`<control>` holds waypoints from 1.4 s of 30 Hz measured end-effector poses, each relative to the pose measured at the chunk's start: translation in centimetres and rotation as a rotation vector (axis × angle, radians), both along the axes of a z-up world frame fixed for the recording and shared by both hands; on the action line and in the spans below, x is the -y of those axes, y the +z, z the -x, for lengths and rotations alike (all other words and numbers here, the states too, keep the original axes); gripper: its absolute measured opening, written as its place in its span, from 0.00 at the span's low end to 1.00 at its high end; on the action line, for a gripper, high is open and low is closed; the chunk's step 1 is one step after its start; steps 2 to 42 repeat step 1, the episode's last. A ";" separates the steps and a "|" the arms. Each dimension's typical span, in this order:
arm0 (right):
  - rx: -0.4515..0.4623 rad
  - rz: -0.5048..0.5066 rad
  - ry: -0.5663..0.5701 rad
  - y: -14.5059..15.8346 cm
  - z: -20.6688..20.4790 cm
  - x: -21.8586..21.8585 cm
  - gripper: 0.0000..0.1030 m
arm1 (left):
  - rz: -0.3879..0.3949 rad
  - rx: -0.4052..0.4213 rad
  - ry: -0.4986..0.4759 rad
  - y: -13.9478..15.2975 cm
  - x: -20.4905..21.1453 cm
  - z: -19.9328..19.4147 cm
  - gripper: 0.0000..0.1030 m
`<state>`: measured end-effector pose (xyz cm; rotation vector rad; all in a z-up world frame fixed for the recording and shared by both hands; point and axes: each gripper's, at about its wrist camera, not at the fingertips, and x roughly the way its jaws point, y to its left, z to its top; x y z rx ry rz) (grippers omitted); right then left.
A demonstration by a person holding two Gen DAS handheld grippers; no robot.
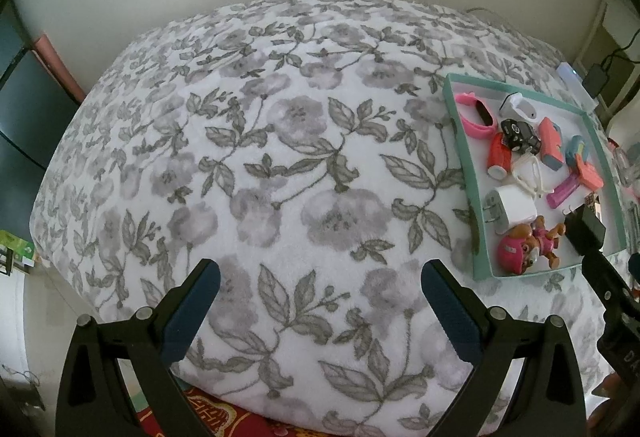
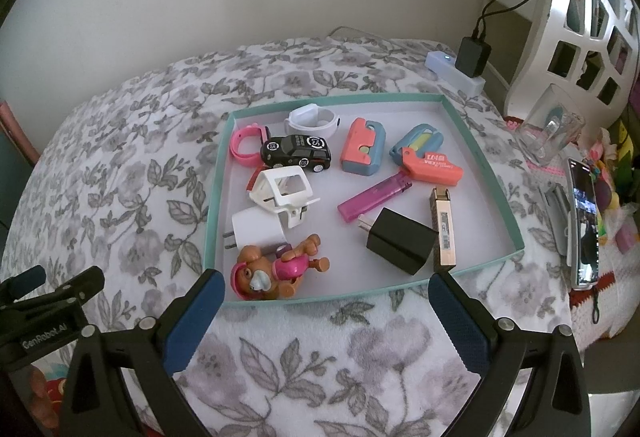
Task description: Organize rigid objects
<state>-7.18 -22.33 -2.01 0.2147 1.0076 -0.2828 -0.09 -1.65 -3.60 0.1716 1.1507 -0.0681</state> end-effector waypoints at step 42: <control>0.000 0.000 0.000 0.0 0.0 0.0 1.00 | 0.005 -0.003 0.001 0.0 0.0 0.0 0.98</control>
